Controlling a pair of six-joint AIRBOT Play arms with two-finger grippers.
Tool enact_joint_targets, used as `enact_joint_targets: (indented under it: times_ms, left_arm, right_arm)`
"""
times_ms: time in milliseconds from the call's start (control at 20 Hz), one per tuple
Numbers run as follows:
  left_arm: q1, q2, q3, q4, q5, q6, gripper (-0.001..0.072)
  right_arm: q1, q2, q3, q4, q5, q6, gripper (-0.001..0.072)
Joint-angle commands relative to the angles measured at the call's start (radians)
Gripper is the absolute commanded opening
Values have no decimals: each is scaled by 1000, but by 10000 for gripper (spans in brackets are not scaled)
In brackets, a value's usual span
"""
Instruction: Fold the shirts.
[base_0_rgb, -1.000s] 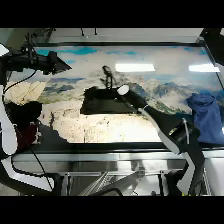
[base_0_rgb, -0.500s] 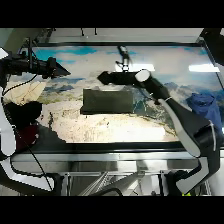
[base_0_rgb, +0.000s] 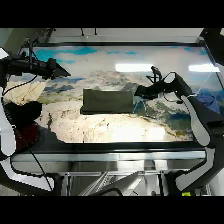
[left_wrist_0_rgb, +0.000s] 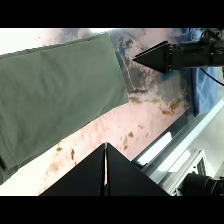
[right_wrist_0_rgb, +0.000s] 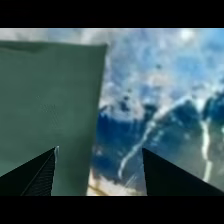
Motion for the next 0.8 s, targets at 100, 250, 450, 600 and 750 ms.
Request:
enact_joint_targets:
  times_ms: [100, 250, 450, 600, 750]
  left_arm:
    - [0, 0, 0, 0, 1, 0, 15]
    - [1, 0, 0, 1, -4, 0, 16]
    - [0, 0, -1, 0, -6, -1, 15]
    - [1, 0, -1, 1, -26, -2, 15]
    - [0, 0, 0, 2, -47, -2, 15]
  right_arm:
    - [34, -100, -25, 193, -11, -113, 597]
    - [41, -135, -25, 338, -16, -192, 595]
    - [40, -145, -21, 510, -8, -313, 121]
    - [19, -107, 21, 617, 27, -383, 22]
    - [-70, -14, 90, 618, 8, -369, 21]
